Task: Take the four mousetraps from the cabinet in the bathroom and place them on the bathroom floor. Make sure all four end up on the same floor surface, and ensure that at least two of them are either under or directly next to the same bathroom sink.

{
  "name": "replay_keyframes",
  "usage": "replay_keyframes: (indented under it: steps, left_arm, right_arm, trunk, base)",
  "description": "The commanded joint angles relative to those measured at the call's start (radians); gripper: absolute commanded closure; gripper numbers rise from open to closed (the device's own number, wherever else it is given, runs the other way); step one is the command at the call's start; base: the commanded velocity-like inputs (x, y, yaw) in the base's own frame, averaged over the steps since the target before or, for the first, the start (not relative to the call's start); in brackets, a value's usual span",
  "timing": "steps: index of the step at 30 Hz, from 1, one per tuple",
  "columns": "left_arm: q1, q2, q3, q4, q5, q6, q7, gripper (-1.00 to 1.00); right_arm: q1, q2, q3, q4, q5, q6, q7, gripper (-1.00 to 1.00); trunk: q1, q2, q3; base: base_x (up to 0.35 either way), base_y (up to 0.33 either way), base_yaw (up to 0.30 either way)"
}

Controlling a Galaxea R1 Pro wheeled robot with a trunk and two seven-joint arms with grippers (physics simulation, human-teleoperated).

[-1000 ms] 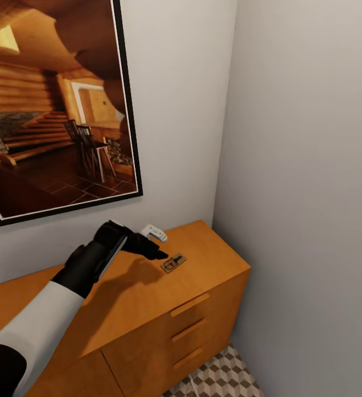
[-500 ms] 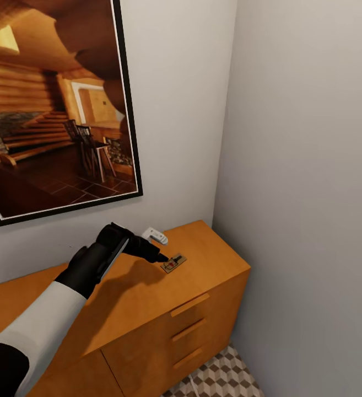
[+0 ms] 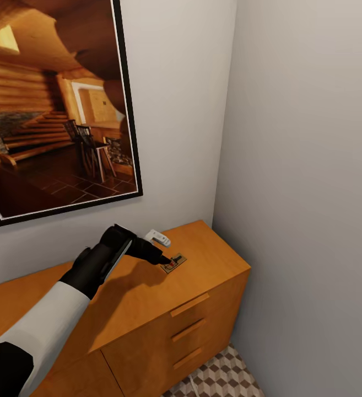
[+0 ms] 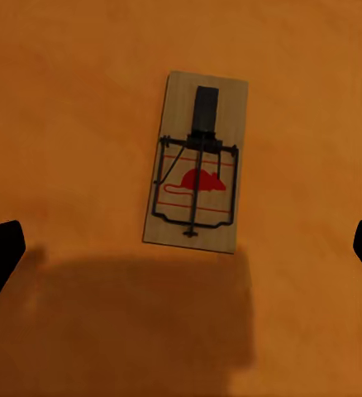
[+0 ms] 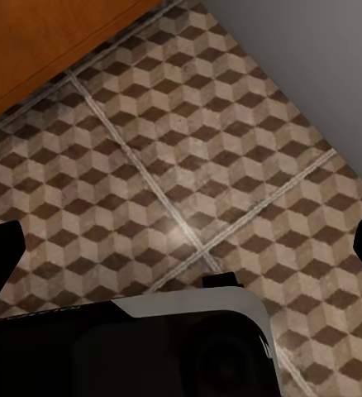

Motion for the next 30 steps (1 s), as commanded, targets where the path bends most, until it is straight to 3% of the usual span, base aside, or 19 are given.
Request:
replay_keyframes:
  steps: [1, 18, 30]
  left_arm:
    - [-0.001, -0.001, -0.002, 0.003, -0.009, 0.001, -0.008, -1.0]
    - [-0.001, -0.029, -0.003, 0.028, -0.01, -0.001, -0.009, -1.0]
    - [-0.001, -0.032, -0.004, 0.028, -0.011, -0.001, -0.009, -1.0]
  right_arm:
    - [-0.001, 0.0, 0.004, 0.001, -0.011, -0.003, 0.008, -1.0]
    - [-0.001, 0.0, 0.004, 0.001, -0.011, -0.003, 0.008, -1.0]
    - [-0.001, 0.0, 0.004, 0.001, -0.011, -0.002, 0.008, -1.0]
  trunk:
    - [0.0, -0.001, -0.001]
    - [0.0, -0.001, -0.001]
    - [0.0, -0.001, -0.001]
  base:
    - [0.0, 0.0, 0.0]
    - [0.0, 0.0, 0.0]
    - [0.0, 0.0, 0.0]
